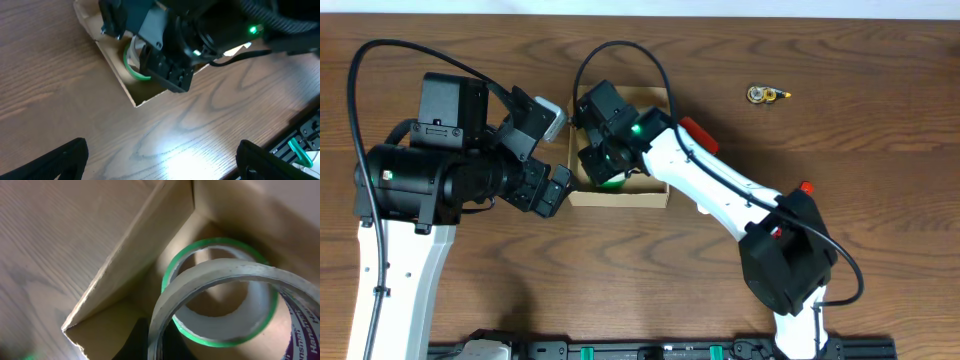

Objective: Pack container
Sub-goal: 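Lower the white tape into the box onto the green tape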

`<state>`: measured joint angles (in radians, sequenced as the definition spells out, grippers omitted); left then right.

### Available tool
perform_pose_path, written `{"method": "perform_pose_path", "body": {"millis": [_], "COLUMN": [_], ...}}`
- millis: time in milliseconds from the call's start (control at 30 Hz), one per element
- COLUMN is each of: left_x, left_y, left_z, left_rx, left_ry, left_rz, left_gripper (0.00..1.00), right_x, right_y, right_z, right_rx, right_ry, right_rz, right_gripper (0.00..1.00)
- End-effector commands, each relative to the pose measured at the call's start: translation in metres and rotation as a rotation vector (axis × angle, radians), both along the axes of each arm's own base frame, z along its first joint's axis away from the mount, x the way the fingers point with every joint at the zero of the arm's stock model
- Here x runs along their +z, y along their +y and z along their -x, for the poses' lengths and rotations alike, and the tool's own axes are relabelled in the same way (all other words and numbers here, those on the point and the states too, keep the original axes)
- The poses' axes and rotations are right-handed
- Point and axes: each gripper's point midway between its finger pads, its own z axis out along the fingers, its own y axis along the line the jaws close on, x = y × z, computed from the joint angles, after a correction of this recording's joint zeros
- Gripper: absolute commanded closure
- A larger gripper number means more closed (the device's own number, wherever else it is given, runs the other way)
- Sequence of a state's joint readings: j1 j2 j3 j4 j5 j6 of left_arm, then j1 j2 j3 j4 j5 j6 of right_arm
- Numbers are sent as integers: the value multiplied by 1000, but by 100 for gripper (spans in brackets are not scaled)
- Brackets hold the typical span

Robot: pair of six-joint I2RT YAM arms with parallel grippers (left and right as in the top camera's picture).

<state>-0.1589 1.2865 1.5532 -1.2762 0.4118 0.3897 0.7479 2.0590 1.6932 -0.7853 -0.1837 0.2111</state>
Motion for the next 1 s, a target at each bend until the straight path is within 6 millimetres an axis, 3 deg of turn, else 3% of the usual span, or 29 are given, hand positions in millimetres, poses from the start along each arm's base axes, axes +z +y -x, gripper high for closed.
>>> {"method": "perform_pose_path", "body": {"millis": [0, 300, 367, 433, 467, 767, 933, 967], "left_x": [4, 4, 4, 4, 4, 4, 4, 4], "left_y": [1, 1, 1, 1, 1, 1, 1, 1], "left_z": [-1, -1, -1, -1, -1, -1, -1, -1], "left_rx": [-2, -2, -2, -2, -2, -2, -2, -2], "left_ry": [-15, -15, -15, -15, -15, -15, -15, -15], "left_rz": [-4, -4, -4, -4, -4, -4, -4, -4], "left_gripper": [5, 5, 5, 5, 5, 5, 5, 5], "right_x": [-3, -5, -4, -4, -4, 6, 46, 53], "right_y": [6, 8, 9, 10, 10, 9, -3, -7], "right_z": [6, 5, 5, 4, 4, 2, -13, -16], "right_rx": [34, 31, 33, 33, 33, 27, -12, -22], "right_ry": [-5, -48, -50, -53, -55, -63, -117, -128], "right_rz": [5, 40, 38, 35, 33, 26, -24, -32], "right_gripper": [99, 96, 83, 55, 52, 53, 53, 57]}}
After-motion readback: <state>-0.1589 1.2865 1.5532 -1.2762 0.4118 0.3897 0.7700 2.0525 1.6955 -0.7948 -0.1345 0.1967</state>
